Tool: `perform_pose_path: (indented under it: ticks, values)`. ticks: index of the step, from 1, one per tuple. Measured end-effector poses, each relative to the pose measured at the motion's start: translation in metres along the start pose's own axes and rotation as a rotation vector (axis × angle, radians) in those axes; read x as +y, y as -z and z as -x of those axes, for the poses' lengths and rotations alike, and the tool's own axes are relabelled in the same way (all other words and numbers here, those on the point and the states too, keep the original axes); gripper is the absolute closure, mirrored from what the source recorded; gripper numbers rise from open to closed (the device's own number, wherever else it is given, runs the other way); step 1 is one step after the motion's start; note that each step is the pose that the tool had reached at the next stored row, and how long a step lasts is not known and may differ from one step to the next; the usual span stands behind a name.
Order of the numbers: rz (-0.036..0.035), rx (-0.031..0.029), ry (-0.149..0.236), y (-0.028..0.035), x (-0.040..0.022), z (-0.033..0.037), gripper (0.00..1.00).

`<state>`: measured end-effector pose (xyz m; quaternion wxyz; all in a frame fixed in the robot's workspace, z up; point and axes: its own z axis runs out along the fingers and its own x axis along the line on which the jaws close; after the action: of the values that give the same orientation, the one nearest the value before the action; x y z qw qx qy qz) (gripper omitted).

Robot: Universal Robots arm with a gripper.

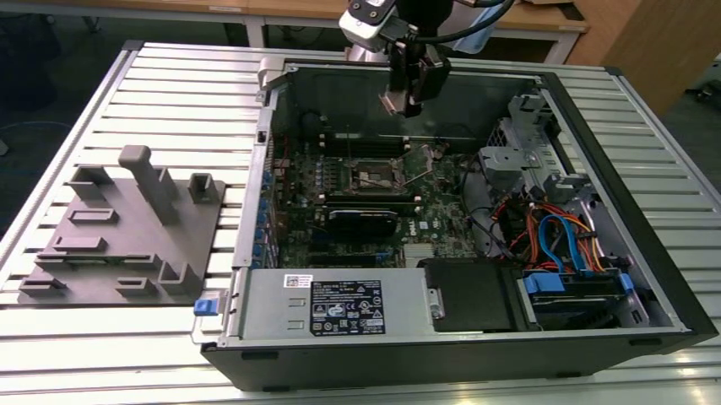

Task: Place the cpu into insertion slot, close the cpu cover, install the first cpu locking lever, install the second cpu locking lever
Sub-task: 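Place the cpu into insertion slot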

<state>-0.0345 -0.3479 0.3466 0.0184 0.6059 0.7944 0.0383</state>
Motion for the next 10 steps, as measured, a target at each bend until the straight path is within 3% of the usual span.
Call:
perform_pose_path:
  ticks: [10]
  values:
    - [-0.0004, -0.0019, -0.002, -0.0001, 0.0000, 0.0000, 0.46]
